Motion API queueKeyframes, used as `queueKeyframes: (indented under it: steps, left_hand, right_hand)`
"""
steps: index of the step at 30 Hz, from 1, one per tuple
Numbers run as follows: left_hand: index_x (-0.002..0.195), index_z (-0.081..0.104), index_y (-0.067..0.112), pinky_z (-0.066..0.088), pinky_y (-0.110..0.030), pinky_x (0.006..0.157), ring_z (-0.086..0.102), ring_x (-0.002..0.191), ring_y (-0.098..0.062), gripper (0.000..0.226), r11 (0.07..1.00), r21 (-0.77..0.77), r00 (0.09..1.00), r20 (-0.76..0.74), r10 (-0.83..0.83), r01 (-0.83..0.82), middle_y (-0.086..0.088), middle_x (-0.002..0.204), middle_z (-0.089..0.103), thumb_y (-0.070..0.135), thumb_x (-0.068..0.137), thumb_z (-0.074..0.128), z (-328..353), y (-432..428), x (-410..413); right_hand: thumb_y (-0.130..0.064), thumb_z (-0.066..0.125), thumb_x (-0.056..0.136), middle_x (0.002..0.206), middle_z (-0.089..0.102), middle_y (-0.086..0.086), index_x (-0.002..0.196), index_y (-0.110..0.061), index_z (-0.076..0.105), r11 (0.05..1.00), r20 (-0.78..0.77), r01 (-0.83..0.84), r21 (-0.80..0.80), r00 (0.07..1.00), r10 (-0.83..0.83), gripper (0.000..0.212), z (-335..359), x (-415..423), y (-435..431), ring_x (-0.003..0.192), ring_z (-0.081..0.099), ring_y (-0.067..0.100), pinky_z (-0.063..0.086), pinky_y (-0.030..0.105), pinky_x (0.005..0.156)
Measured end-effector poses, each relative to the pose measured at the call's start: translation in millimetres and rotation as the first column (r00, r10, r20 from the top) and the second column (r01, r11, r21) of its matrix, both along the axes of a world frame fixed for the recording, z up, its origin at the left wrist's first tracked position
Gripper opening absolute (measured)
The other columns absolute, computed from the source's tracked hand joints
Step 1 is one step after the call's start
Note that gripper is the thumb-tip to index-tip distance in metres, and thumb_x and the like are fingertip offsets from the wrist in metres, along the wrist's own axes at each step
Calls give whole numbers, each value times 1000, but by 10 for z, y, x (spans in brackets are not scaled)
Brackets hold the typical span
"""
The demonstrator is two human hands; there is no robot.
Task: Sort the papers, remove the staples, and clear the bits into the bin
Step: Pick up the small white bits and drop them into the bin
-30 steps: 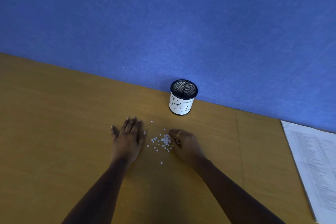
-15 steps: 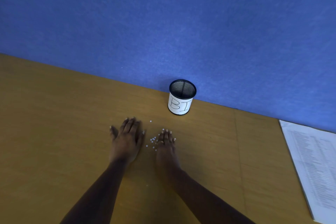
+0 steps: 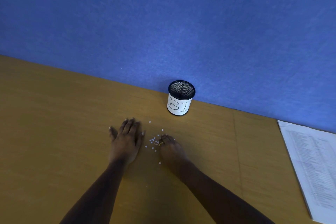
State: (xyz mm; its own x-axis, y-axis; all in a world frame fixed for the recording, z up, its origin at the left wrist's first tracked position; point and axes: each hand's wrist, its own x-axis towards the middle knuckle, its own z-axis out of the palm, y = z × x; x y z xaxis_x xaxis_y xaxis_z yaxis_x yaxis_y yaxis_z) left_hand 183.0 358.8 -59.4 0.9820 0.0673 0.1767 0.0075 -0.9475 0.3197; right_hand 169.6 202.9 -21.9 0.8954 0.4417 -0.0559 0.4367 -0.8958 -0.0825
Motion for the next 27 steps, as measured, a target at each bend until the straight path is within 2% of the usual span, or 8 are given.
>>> queueKeyframes:
  steps: [4, 8, 11, 14, 16, 18, 24, 27]
  left_hand:
    - [131, 50, 20, 16, -60, 107, 32, 138, -17, 71, 1000, 11, 1000, 1, 7, -7, 0, 142, 46, 56, 81, 14, 13, -13, -7]
    - [132, 49, 20, 15, -60, 108, 31, 138, -17, 73, 1000, 5, 1000, -4, 9, -9, 0, 143, 44, 57, 80, 12, 14, -12, -5]
    - [131, 50, 20, 16, -60, 107, 32, 138, -17, 73, 1000, 8, 1000, 2, 8, -8, 0, 142, 45, 57, 81, 13, 20, -14, -7]
    - [131, 51, 20, 16, -60, 107, 32, 138, -17, 73, 1000, 5, 1000, 0, 12, -12, 0, 142, 46, 56, 80, 12, 23, -11, -12]
    - [132, 50, 20, 15, -59, 108, 31, 138, -16, 74, 1000, 11, 1000, -10, 11, -10, 0, 143, 45, 57, 80, 11, 21, -9, -11]
    - [131, 50, 19, 16, -60, 107, 32, 138, -17, 74, 1000, 12, 1000, -8, 6, -6, 0, 142, 46, 56, 80, 11, 13, -7, -5]
    - [129, 52, 19, 18, -61, 106, 35, 136, -19, 69, 1000, 5, 1000, 2, -1, 1, -2, 140, 48, 54, 82, 16, 5, 3, 4]
    - [129, 52, 19, 17, -61, 107, 35, 136, -19, 70, 1000, 0, 1000, 8, -3, 3, -2, 140, 48, 55, 81, 16, 8, 1, 1]
  right_hand:
    - [-19, 31, 57, 55, 65, -3, 45, -12, 67, 1000, -63, 15, 10, 998, -14, 39, -92, 83, -68, 53, 63, 7, 45, 11, 37]
    - [-19, 45, 58, 55, 62, -8, 45, -17, 65, 996, -42, -12, 88, 999, 16, 24, -28, 103, -53, 54, 62, 6, 43, 10, 39]
    - [-14, 65, 56, 60, 65, -1, 53, -14, 68, 975, -29, -14, 222, 999, 21, 5, 49, 83, -92, 59, 65, 13, 46, 13, 47]
    - [-8, 52, 87, 102, 65, 17, 94, 4, 68, 942, -124, 116, 314, 989, -81, 22, 106, 168, -127, 97, 61, 27, 47, 28, 80]
    - [-8, 49, 88, 113, 64, 18, 105, 4, 65, 888, -283, 290, 356, 939, -194, 27, 151, 235, -129, 106, 59, 27, 44, 29, 90]
    - [1, 48, 84, 110, 67, 16, 103, 2, 68, 819, -334, 392, 419, 905, -263, 28, 146, 279, -129, 103, 62, 25, 46, 25, 90]
    - [3, 59, 80, 98, 73, 15, 92, 2, 73, 638, -371, 509, 578, 860, -350, 18, 162, 275, -202, 93, 67, 21, 39, 5, 72]
    - [-2, 66, 78, 98, 73, 12, 94, 0, 73, 508, -469, 606, 612, 795, -385, 17, 163, 288, -230, 91, 67, 18, 41, 7, 70]
